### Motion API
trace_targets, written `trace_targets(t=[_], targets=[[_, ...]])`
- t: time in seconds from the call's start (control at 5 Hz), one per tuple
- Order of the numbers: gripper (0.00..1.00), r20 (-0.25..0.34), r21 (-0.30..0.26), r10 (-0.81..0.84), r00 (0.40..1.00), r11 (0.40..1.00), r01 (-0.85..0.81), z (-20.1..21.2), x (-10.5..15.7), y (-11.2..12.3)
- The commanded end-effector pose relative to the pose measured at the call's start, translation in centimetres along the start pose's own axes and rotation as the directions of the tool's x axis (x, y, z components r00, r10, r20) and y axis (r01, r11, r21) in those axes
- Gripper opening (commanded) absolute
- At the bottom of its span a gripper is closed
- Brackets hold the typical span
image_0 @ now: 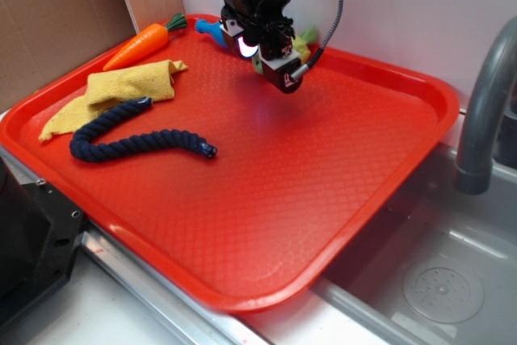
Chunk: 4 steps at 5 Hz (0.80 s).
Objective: Grab the green animal.
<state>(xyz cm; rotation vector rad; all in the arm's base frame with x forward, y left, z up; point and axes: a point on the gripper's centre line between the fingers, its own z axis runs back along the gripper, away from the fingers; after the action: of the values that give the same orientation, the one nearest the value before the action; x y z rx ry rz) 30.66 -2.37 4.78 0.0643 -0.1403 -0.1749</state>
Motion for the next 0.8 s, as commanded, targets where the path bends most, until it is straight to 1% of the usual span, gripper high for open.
trace_targets(t=[0.0, 0.2, 0.4, 0.6], targets=[[1.00, 0.047, 0.006, -0.001, 0.999, 1.000, 0.001, 1.1, 1.1, 0.2], [1.00, 0.067, 0.010, 0.023, 0.997, 1.000, -0.023, 0.2, 1.5, 1.9], [1.00, 0.083, 0.006, 0.055, 0.995, 0.998, -0.056, 0.0, 2.4, 3.2], [1.00, 0.097, 0.019, 0.054, 0.994, 0.998, -0.056, -0.5, 3.1, 3.5]])
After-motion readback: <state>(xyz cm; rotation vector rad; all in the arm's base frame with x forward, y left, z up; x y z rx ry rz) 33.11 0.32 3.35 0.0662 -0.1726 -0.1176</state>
